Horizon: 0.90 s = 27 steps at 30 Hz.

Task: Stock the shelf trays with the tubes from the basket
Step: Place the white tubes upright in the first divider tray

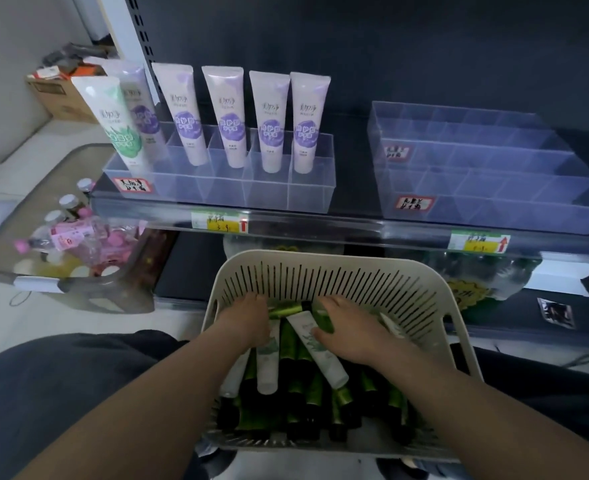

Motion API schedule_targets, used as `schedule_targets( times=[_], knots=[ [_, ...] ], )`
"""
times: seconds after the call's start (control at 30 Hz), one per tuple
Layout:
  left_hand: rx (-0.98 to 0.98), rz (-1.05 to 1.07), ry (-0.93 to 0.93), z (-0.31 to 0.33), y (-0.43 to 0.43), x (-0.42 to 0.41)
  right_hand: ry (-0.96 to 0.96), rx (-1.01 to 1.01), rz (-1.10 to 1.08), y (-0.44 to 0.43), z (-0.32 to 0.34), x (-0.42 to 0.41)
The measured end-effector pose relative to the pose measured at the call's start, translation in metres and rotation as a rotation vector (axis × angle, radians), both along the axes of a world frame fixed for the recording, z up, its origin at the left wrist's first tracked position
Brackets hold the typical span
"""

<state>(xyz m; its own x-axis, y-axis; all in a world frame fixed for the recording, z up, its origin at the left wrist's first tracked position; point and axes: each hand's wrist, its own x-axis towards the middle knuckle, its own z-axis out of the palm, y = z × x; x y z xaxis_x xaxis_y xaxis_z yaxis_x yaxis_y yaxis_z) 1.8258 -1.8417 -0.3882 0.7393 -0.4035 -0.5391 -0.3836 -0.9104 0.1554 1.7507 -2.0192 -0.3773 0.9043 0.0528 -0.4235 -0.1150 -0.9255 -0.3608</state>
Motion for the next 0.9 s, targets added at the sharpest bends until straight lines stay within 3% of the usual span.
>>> schedule_targets(
  times=[0.47,0.9],
  knots=[
    [0.060,-0.020,0.101,-0.044,-0.012,0.028,0.135,0.048,-0.141,0.018,-0.068,0.043],
    [0.182,-0.136,0.050,-0.050,-0.011,0.033,0.107,0.124,-0.269,0.024,-0.076,0.053]
  ],
)
